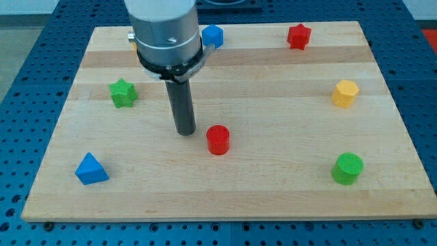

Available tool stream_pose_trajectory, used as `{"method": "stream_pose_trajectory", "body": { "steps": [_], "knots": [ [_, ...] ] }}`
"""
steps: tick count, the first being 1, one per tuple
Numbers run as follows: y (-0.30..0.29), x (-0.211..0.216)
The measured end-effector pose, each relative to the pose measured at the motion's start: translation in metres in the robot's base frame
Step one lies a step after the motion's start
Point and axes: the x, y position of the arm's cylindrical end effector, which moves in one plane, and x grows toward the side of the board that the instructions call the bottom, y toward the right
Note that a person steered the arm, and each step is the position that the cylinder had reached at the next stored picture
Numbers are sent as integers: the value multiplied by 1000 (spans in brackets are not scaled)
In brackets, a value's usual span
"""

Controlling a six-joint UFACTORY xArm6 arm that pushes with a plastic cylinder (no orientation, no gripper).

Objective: Place the red circle to the bottom left of the yellow hexagon

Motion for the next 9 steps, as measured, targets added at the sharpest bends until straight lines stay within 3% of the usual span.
{"method": "stream_pose_trajectory", "body": {
  "steps": [1,2,4,6,9],
  "knots": [
    [-21,12],
    [5,38],
    [18,38],
    [74,46],
    [121,26]
  ]
}}
